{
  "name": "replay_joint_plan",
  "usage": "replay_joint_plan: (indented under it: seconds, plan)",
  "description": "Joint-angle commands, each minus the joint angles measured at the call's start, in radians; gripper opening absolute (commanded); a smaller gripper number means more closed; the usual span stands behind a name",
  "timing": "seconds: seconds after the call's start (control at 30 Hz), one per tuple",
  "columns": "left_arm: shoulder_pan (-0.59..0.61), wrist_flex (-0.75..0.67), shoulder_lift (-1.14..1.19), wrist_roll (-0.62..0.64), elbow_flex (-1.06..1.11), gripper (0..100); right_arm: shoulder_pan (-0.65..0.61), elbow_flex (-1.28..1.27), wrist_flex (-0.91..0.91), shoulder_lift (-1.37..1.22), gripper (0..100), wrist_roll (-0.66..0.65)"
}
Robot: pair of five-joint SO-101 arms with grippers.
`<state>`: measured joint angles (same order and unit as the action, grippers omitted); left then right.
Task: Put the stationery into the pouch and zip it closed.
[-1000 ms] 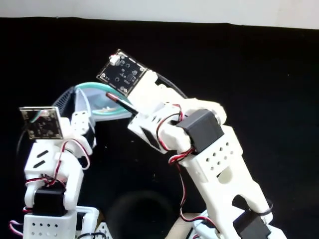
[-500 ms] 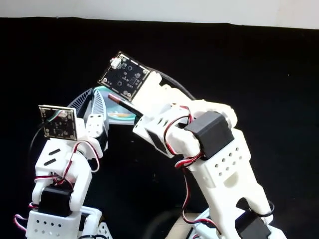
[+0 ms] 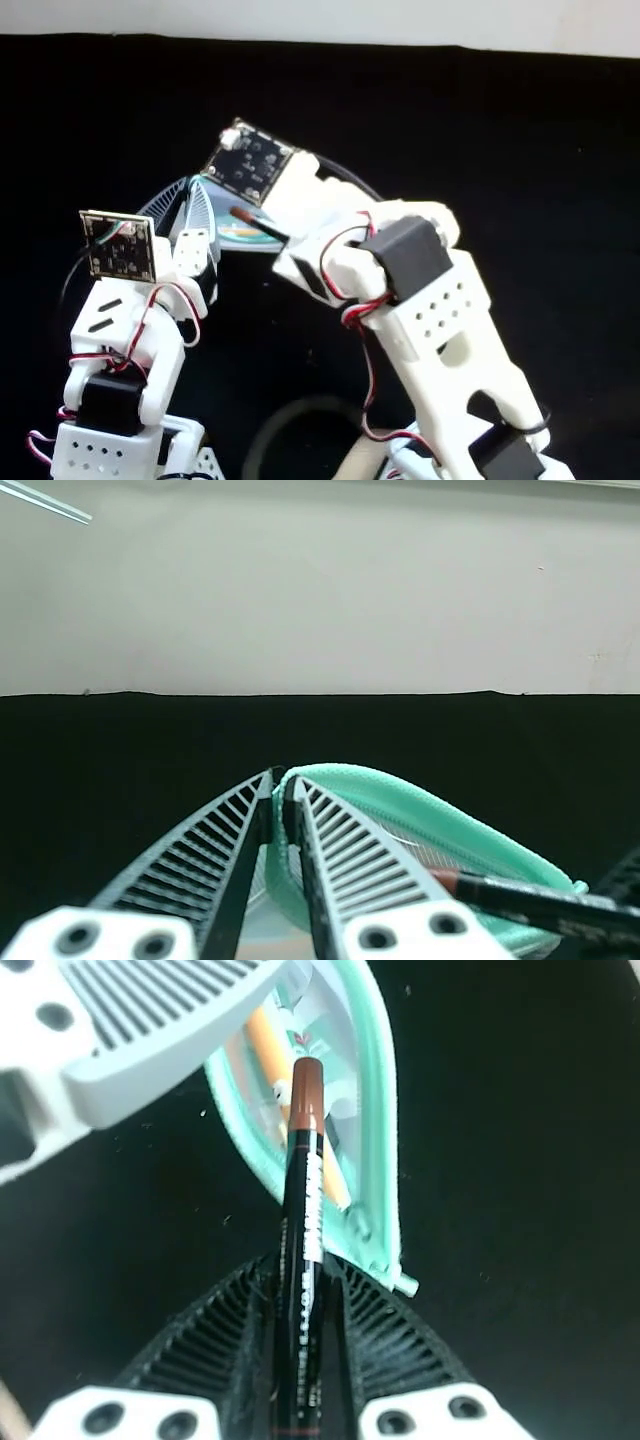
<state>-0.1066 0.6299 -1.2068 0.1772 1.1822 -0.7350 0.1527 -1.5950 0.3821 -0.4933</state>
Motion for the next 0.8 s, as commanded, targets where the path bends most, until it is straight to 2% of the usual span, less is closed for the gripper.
replay_joint_plan:
  seconds: [0.0,0.2,0.5,0.57,0.67,0.77]
  plan:
    - [-0.031,0.018,0.079,0.009,0.12,1,0.01,0.004,0.054,0.015,0.8,-0.106]
    - [-0.031,0.018,0.079,0.009,0.12,1,0.007,0.007,0.062,-0.116,0.8,-0.158]
    - [-0.031,0.018,0.079,0.009,0.142,1,-0.031,0.007,0.191,-0.168,1.3,-0.157]
    - [-0.031,0.015,0.079,0.009,0.16,1,-0.031,0.016,0.189,-0.166,5.1,-0.155]
    - [-0.031,0.014,0.079,0.009,0.168,1,-0.027,0.048,0.183,-0.166,16.3,-0.153]
    - [-0.031,0.014,0.079,0.009,0.165,1,-0.027,0.079,0.182,-0.168,25.6,-0.077]
